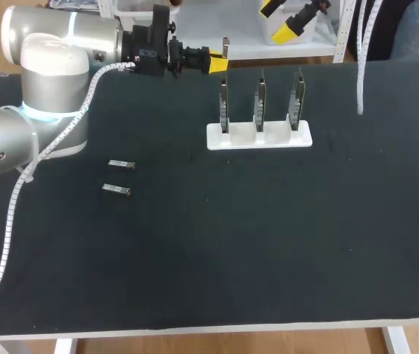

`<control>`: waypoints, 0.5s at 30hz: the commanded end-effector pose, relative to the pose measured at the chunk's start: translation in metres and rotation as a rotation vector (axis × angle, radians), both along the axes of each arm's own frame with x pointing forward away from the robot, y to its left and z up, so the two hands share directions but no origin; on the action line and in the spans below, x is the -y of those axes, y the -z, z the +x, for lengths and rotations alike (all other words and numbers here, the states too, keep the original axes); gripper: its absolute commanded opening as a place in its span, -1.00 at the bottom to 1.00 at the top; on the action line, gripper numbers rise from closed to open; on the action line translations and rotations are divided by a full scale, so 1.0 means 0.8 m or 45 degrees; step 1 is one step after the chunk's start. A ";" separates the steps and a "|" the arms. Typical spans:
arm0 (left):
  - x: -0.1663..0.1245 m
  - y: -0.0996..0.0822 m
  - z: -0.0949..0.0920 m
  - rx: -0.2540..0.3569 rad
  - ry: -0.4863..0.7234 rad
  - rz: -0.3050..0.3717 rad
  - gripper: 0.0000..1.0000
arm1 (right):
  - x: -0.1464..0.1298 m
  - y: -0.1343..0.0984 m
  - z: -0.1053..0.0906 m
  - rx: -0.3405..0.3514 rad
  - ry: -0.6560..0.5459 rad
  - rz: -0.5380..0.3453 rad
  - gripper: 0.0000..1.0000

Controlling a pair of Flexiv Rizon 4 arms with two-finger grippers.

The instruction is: Pick up the optical module with the left hand, and insert it into the network port with the right hand.

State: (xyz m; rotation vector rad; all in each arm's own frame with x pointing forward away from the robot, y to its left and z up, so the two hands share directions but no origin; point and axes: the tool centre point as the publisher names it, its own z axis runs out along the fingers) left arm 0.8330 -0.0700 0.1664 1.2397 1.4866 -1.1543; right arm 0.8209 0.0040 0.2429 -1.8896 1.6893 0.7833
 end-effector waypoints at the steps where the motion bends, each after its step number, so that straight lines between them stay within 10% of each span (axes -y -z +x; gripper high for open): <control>1: 0.000 0.000 0.001 -0.001 0.002 0.002 -1.00 | -0.008 0.004 0.015 -0.099 -0.067 0.010 1.00; 15: 0.000 0.000 0.001 -0.001 0.002 0.002 -1.00 | -0.042 0.025 0.025 -0.147 -0.090 0.073 1.00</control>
